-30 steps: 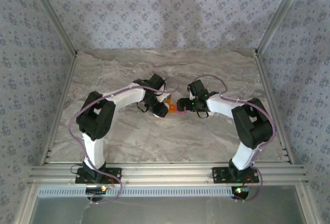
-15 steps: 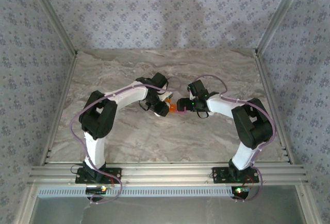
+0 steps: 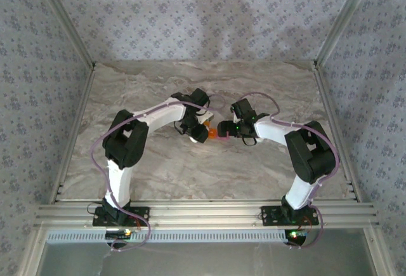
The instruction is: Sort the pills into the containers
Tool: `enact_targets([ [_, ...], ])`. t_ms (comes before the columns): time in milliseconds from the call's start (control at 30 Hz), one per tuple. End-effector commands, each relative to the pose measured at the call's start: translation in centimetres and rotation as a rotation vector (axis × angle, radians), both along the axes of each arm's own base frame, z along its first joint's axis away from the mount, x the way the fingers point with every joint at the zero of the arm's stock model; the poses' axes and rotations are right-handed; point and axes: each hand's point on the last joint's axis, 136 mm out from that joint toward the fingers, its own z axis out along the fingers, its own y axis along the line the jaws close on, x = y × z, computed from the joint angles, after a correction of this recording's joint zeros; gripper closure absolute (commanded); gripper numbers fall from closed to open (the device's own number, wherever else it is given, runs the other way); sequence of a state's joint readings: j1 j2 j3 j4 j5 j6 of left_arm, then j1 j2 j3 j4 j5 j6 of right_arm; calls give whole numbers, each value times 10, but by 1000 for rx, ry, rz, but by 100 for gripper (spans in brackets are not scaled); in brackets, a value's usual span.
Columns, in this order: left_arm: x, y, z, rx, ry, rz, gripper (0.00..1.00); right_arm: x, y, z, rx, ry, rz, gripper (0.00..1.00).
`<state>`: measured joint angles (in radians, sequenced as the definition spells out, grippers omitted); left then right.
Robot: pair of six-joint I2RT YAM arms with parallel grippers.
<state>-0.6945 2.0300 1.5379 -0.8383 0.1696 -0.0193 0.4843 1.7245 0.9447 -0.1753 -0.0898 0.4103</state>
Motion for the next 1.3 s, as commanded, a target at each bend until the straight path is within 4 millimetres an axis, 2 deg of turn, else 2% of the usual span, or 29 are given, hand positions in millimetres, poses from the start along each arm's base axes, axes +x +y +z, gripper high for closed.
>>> enact_targets([
  [0,-6,4,-3,74,17,-36,100,-16,2,-23,-4,74,13,10],
  [300,-5,3,-4,127,22,-54,100,-17,1,-24,-3,77,12,10],
  [1267,-5,3,1,148,54,-53,100,-20,0,-28,-3,87,5,10],
])
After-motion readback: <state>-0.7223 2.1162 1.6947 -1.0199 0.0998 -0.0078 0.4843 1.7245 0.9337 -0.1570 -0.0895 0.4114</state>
